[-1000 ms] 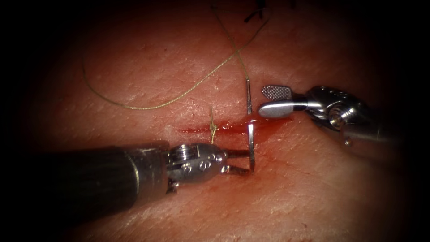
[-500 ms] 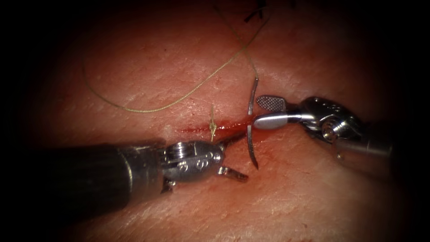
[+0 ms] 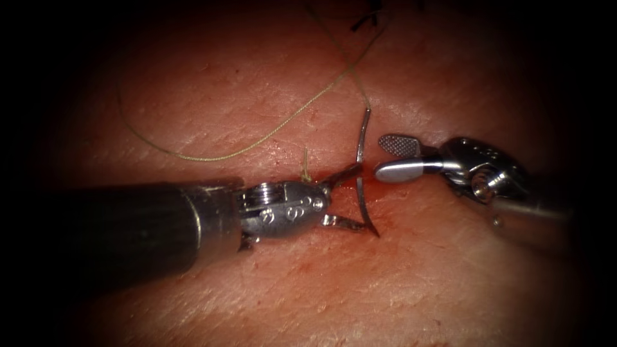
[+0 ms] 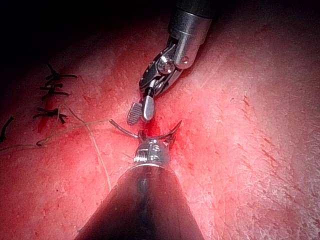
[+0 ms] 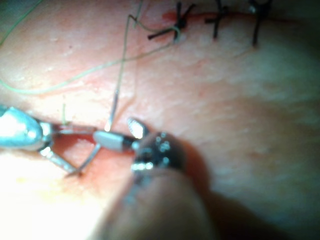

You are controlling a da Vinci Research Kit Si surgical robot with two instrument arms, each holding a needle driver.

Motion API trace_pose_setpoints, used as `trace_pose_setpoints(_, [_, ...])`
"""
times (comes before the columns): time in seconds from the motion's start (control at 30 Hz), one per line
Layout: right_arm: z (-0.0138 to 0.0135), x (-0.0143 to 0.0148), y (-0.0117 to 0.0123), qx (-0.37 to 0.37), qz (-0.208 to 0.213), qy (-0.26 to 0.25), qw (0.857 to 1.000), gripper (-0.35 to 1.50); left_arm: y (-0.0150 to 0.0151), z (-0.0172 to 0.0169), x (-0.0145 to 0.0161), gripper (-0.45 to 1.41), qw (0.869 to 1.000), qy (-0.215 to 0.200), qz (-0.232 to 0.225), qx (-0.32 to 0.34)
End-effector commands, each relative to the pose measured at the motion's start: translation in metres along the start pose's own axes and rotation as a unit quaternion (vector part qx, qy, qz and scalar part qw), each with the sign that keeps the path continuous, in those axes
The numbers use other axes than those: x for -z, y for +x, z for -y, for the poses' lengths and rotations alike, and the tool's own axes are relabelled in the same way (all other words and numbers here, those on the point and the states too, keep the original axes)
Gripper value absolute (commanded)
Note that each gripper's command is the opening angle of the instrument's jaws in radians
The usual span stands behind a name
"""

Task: Wound Closure

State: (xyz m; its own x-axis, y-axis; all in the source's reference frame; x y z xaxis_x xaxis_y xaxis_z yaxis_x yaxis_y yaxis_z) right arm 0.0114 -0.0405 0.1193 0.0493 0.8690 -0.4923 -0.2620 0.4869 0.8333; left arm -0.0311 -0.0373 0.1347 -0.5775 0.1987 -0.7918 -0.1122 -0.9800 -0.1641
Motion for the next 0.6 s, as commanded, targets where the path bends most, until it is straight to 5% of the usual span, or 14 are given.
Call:
trace_pose_setpoints(0.03, [-0.0005, -0.0004, 0.0002, -0.001, -0.002, 0.000, 1.000, 1.23, -0.0003, 0.0000, -0.0011, 0.56, 1.000, -0.002, -0.003, -0.001])
trace_pose_setpoints(0.27, [-0.0009, 0.0007, 0.0007, -0.004, -0.009, -0.005, 1.000, 1.23, 0.0000, -0.0008, -0.0016, 0.33, 1.000, -0.011, -0.013, -0.006])
trace_pose_setpoints(0.6, [-0.0016, 0.0028, 0.0011, -0.008, -0.019, -0.022, 1.000, 1.21, 0.0008, -0.0018, -0.0015, 0.34, 1.000, -0.016, -0.017, -0.011])
